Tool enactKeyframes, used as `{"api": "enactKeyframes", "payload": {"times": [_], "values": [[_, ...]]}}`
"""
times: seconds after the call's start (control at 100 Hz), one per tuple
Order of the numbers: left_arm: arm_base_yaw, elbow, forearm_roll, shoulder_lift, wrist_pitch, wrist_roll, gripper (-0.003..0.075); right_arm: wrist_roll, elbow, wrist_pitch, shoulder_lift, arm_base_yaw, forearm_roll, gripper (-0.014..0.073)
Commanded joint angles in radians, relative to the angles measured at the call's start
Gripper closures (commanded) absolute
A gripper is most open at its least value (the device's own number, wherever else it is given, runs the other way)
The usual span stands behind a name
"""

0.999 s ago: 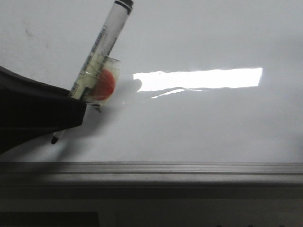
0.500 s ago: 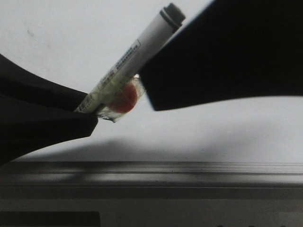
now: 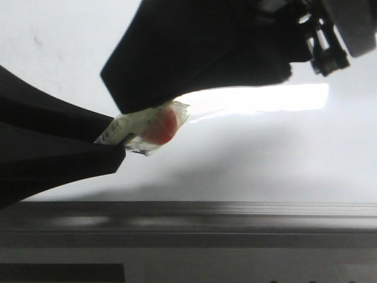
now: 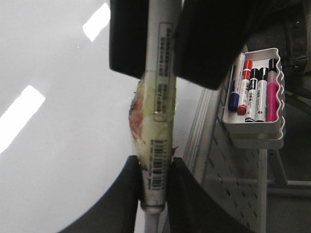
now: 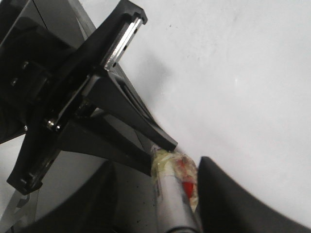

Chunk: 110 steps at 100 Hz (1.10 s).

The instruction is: Write number 3 on whiteboard

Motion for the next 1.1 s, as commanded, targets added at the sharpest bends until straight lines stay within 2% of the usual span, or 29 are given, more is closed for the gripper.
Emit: {"api": "enactKeyframes", "payload": {"times": [0.0, 0.05, 0.13, 0.2, 0.27, 0.34, 0.4, 0.49, 0.59, 0.69, 0.909, 1.089], "values": [[0.002, -0.023, -0.012, -0.015, -0.08, -0.001, 0.074, -0.012, -0.038, -0.062, -0.011, 0.003, -0.001, 0.0505], [0.002, -0.023, -0.005, -0.015, -0.084, -0.001, 0.074, -0.012, -0.038, -0.062, -0.011, 0.003, -0.001, 0.0663], [0.002, -0.023, -0.005, -0.015, -0.099, -0.001, 0.0738, -0.012, -0.038, -0.062, -0.011, 0.003, -0.001, 0.0658], [0.002, -0.023, -0.01, -0.015, -0.106, -0.001, 0.0706, -0.012, -0.038, -0.062, -0.011, 0.003, -0.001, 0.0658], [0.002, -0.023, -0.016, -0.015, -0.118, -0.001, 0.0616, -0.012, -0.038, -0.06, -0.011, 0.003, -0.001, 0.0658], [0.002, -0.023, -0.024, -0.015, -0.147, -0.001, 0.049, -0.012, -0.038, -0.06, -0.011, 0.003, -0.001, 0.0658], [0.002, -0.023, -0.088, -0.025, -0.168, -0.001, 0.0374, -0.012, -0.038, -0.063, -0.011, 0.003, -0.001, 0.0658], [0.008, -0.023, -0.214, -0.042, -0.162, 0.019, 0.0302, -0.012, -0.038, -0.079, -0.018, 0.003, -0.001, 0.0658], [0.021, -0.019, -0.314, -0.088, -0.16, 0.044, 0.03, -0.012, -0.053, -0.101, -0.025, -0.009, -0.004, 0.0658], [0.027, -0.013, -0.316, -0.147, -0.145, 0.044, 0.03, -0.012, -0.11, -0.043, -0.025, -0.038, -0.048, 0.0658], [0.027, -0.013, -0.326, -0.251, -0.002, 0.044, 0.03, -0.012, -0.255, 0.072, -0.023, -0.154, -0.083, 0.0658], [0.027, -0.013, -0.33, -0.279, 0.005, 0.044, 0.03, -0.012, -0.332, 0.146, 0.005, -0.251, -0.083, 0.0658]]}}
